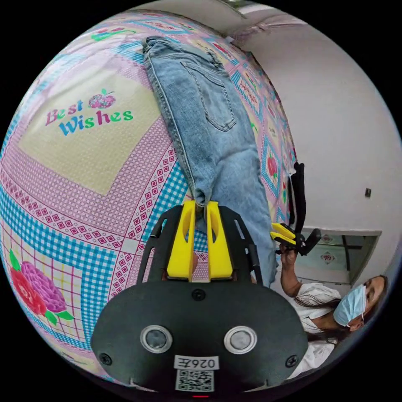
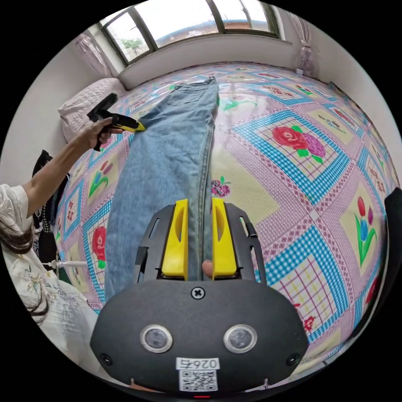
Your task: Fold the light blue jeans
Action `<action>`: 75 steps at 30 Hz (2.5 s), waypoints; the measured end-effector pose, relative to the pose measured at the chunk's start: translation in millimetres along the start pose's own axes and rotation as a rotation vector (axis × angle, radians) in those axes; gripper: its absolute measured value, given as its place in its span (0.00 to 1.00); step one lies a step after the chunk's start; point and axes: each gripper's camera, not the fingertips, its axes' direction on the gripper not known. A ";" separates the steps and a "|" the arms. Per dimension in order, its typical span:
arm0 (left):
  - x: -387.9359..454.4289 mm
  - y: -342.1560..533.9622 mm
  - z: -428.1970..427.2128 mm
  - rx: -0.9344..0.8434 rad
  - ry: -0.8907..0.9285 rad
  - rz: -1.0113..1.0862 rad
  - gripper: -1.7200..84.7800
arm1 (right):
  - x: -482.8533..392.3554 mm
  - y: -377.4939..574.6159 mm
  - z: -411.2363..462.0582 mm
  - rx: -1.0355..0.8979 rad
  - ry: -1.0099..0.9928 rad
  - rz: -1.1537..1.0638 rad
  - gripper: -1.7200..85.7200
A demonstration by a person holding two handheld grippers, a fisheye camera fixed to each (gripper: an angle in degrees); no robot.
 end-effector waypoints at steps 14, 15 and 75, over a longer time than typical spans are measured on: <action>169.3 36.4 -127.4 0.348 -0.153 0.128 0.10 | 26.1 -20.7 -22.3 0.191 -0.179 0.018 0.10; 200.8 18.6 -123.5 0.329 -0.224 0.174 0.13 | 25.1 -26.2 -20.4 0.196 -0.174 0.010 0.09; 516.4 -151.0 -221.0 0.033 -0.689 0.189 0.06 | 28.1 -226.3 34.6 0.087 -0.515 -0.249 0.01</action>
